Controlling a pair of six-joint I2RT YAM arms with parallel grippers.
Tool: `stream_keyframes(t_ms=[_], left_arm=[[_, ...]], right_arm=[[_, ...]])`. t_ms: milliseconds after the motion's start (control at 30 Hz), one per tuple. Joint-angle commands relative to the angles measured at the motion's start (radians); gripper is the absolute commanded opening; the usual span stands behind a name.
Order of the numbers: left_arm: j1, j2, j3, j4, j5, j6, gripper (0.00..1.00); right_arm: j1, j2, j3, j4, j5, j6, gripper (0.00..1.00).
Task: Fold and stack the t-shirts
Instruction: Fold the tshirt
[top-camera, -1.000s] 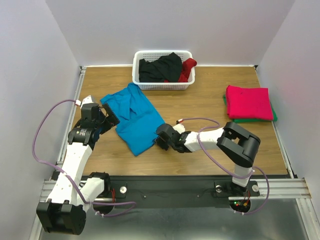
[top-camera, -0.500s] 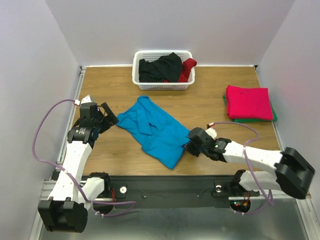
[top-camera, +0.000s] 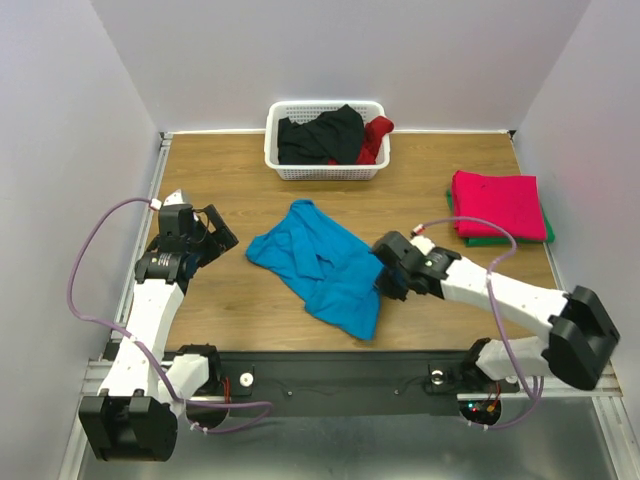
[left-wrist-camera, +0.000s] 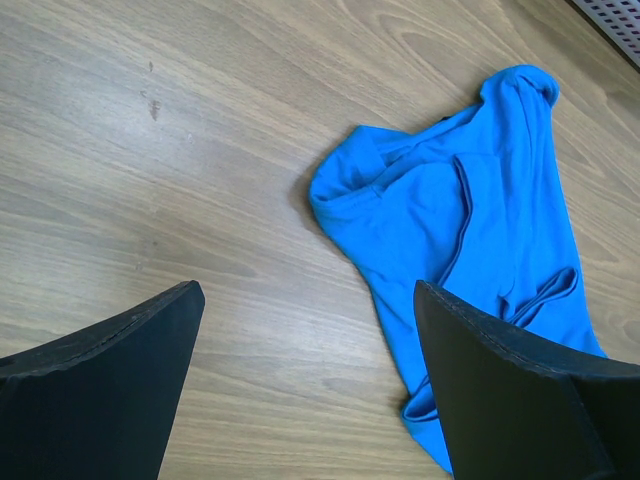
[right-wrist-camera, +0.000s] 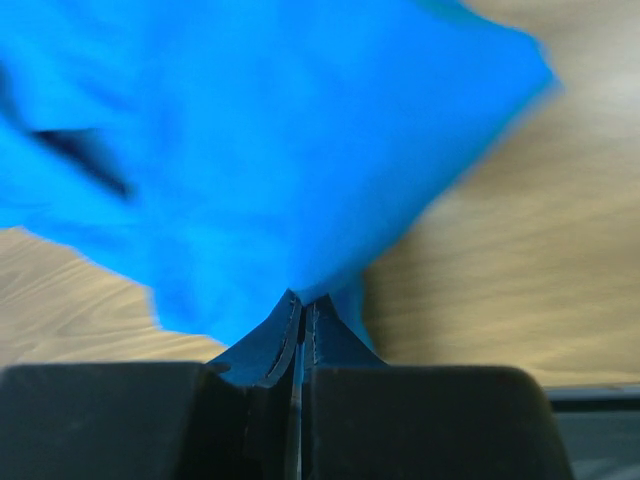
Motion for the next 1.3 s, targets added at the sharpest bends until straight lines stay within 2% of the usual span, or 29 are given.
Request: stream_keyframes(t_ms=[0, 367, 633, 1000, 1133, 1267], left_arm=[[0.014, 0.004, -0.016, 0.032, 0.025, 0.025, 0.98], [0.077, 0.013, -0.024, 0.046, 0.087, 0.045, 0.98], [0.102, 0.015, -0.027, 0.053, 0.113, 0.057, 0.98], [0.120, 0.022, -0.030, 0.060, 0.132, 0.062, 0.99], [0.126, 0.038, -0.030, 0.058, 0.135, 0.063, 0.98], [0.128, 0.050, -0.030, 0.060, 0.149, 0.069, 0.98]], right_arm=[[-0.007, 0.107, 0.181, -0.011, -0.034, -0.087, 0.00], [-0.005, 0.509, 0.585, 0.031, -0.209, -0.141, 0.00], [-0.003, 0.638, 0.760, 0.113, -0.214, -0.114, 0.00], [-0.002, 0.648, 0.869, 0.193, -0.204, -0.097, 0.00], [-0.003, 0.600, 0.847, 0.202, -0.191, -0.092, 0.00], [-0.003, 0.527, 0.747, 0.205, -0.177, -0.091, 0.00]])
